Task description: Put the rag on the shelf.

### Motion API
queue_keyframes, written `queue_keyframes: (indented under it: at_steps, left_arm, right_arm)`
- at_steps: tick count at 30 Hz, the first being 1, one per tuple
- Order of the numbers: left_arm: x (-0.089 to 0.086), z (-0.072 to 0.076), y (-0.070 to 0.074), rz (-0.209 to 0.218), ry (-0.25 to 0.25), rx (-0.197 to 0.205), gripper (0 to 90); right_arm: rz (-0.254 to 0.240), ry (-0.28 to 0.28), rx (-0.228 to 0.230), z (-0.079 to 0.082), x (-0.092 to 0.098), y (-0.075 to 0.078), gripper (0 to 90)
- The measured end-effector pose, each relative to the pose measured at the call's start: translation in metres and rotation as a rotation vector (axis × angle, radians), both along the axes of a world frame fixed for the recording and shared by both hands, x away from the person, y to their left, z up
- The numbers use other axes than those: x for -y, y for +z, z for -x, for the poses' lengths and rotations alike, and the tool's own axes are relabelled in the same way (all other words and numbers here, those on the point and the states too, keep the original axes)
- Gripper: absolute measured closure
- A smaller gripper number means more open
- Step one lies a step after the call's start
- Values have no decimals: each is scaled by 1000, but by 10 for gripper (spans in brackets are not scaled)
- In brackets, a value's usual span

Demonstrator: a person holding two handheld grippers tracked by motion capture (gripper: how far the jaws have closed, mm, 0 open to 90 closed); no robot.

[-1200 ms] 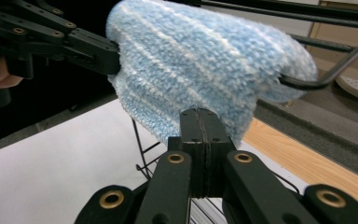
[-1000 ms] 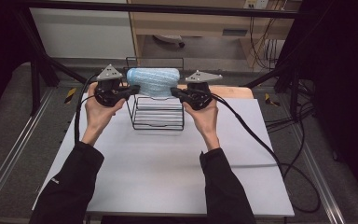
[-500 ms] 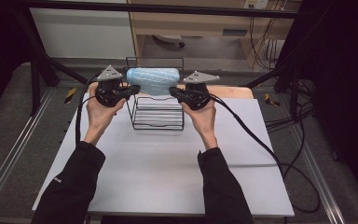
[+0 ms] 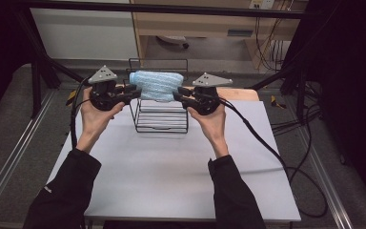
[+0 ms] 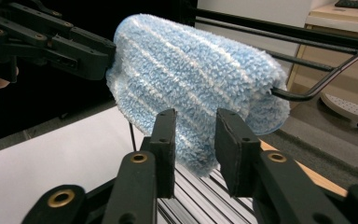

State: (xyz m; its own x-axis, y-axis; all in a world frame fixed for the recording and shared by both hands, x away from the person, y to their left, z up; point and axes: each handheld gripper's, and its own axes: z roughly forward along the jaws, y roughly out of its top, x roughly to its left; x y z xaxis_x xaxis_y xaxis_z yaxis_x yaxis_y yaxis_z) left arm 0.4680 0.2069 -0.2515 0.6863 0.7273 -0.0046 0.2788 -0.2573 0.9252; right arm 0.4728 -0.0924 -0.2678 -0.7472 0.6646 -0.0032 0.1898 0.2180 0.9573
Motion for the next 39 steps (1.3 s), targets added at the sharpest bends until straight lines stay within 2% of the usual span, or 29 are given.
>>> queue_keyframes:
  at_steps: [11, 15, 18, 20, 22, 26, 30, 33, 39]
  left_arm:
    - [-16, 11, 2, -1, 21, -5, 496]
    - [-23, 16, 1, -2, 30, 0, 453]
    - [-29, 21, -2, 1, 27, 1, 423]
    - [-33, 25, -6, 3, 25, -1, 396]
    - [-37, 29, -12, -1, 20, -5, 369]
    - [-44, 38, -27, -26, 22, -22, 310]
    - [-52, 47, -45, -30, 22, -42, 255]
    - [-58, 52, -61, -31, 32, -58, 222]
    - [-66, 62, -93, -30, 42, -95, 143]
  right_arm:
    - [-37, 15, 1, 13, 10, 11, 540]
    - [-28, 13, 11, 17, 14, 14, 486]
    - [-8, 8, 5, 22, 17, 14, 409]
    - [-12, 7, -8, 24, 21, 12, 361]
    - [-15, 8, -28, 27, 25, 8, 310]
    - [12, -16, -50, 32, 37, -3, 199]
    - [13, -28, -80, 37, 53, -18, 131]
    - [24, -36, -101, 44, 66, -31, 95]
    - [7, -57, -146, 58, 93, -61, 42]
